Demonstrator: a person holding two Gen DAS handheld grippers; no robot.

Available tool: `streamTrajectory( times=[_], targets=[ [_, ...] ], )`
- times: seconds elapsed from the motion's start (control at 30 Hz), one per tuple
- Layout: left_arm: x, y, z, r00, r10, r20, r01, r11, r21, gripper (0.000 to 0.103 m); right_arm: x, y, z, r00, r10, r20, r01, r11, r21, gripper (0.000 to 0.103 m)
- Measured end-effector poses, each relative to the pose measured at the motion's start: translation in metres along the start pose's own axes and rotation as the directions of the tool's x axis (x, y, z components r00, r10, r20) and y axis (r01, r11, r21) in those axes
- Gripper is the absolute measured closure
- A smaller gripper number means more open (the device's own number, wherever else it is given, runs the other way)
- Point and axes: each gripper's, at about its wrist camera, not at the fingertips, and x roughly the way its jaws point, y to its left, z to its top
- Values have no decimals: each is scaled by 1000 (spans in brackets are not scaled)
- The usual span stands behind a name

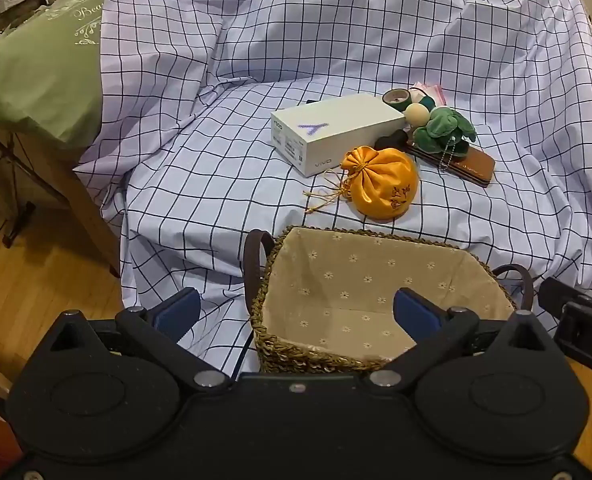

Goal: Organize soft objects

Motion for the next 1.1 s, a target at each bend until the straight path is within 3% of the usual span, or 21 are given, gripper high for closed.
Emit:
streamTrajectory(
  times=[1.1],
  targets=[
    [8, 4, -7, 998, 6, -59, -5, 1000, 6, 3, 4, 2, -2, 999, 2, -43, -2, 1000, -1, 1]
  ],
)
